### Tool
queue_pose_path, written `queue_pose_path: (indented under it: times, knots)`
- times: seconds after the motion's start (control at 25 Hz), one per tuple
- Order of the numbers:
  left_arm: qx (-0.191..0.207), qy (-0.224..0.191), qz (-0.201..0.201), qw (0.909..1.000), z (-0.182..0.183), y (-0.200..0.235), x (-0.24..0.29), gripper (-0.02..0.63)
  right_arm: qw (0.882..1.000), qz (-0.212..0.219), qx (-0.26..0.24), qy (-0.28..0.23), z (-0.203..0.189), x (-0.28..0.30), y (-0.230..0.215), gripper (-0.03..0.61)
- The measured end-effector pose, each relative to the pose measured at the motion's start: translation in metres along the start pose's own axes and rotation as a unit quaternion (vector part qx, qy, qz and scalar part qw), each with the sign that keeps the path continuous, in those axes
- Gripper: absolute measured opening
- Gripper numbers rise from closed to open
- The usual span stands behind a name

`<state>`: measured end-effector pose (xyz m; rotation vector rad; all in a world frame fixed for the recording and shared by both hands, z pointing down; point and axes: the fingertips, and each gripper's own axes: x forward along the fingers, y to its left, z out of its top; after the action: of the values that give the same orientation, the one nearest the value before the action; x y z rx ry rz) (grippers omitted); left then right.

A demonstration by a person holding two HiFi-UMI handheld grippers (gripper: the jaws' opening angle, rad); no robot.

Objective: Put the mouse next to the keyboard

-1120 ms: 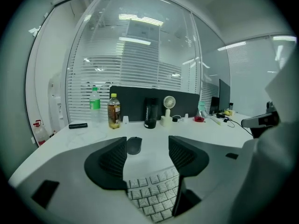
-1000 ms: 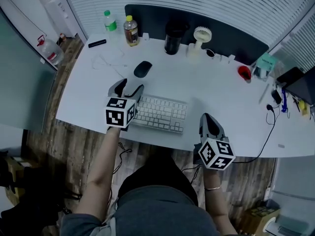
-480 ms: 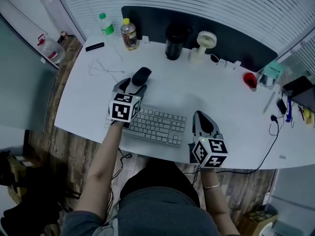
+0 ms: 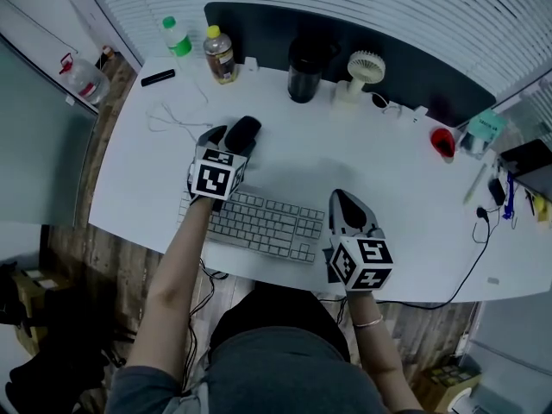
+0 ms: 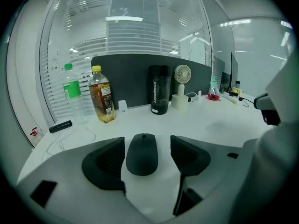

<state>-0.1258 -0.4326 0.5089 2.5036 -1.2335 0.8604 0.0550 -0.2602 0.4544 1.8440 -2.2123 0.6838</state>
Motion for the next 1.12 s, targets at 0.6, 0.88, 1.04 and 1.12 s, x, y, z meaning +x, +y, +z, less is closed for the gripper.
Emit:
queue_pose_path:
  times: [0.6,0.88,1.04,1.12]
  knots:
    - [0.023,0.068,-0.019,0.9972,-0.018,0.008,0.042,0.301,1.0,0.001,0.011,0.019,-0.008,0.012,-0.01,0.005]
    - [0.027,0.082,-0.023,0.996,-0.022,0.007,0.053,0.301,1.0,-0.002,0.016,0.027,-0.01,0.015,-0.015,0.005]
    - [0.029,0.091,-0.023,0.9951,-0.024,0.008,0.057,0.299,0.999,-0.002,0.019,0.029,-0.012,0.016,-0.018,0.005]
    - [0.027,0.095,-0.021,0.9949,-0.025,0.008,0.058,0.299,0.999,-0.002,0.019,0.031,-0.013,0.015,-0.018,0.005]
